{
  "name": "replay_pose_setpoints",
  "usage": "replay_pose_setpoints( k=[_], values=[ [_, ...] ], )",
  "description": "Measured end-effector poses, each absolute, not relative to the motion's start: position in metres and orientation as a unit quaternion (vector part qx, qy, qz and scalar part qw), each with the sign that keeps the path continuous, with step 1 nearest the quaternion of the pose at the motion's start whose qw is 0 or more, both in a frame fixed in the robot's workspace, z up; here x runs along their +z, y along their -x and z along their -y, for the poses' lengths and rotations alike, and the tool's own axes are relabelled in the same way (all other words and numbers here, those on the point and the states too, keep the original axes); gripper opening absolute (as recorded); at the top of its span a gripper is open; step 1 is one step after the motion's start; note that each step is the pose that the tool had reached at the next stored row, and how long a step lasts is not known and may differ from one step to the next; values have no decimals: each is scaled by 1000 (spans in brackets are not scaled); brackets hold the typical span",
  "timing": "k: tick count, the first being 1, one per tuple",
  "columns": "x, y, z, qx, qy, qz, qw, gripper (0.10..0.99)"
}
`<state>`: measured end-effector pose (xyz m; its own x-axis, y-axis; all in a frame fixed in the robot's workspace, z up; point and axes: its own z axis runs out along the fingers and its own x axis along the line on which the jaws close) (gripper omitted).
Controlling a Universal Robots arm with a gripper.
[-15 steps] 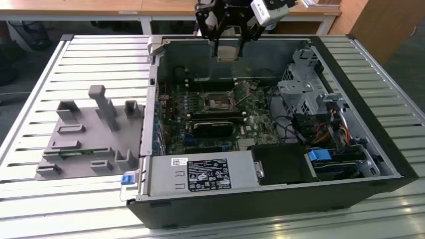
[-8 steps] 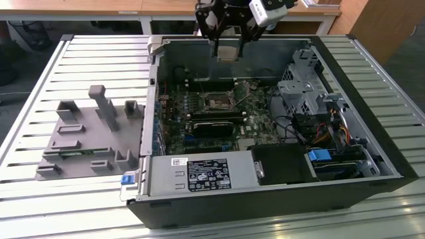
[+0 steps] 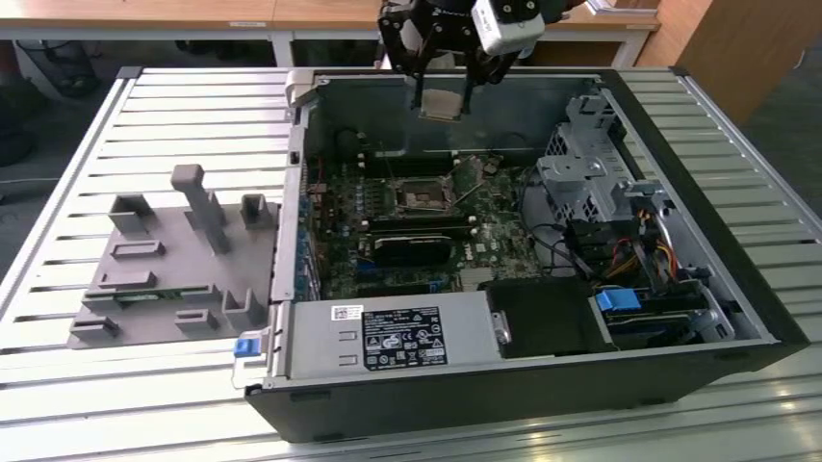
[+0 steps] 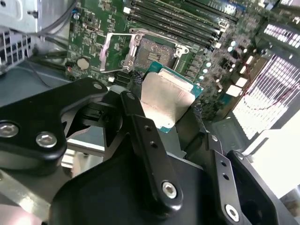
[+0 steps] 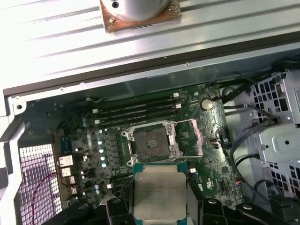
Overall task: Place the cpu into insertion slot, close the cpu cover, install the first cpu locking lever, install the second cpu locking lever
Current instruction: 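Place the cpu into insertion slot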
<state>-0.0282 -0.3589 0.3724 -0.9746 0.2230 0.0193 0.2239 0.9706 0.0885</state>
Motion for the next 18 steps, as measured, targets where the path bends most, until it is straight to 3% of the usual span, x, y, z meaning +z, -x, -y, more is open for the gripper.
replay_pose_setpoints(
  k=[18],
  values=[
    [369,28,359,-45,272,961,-3,541]
  ],
)
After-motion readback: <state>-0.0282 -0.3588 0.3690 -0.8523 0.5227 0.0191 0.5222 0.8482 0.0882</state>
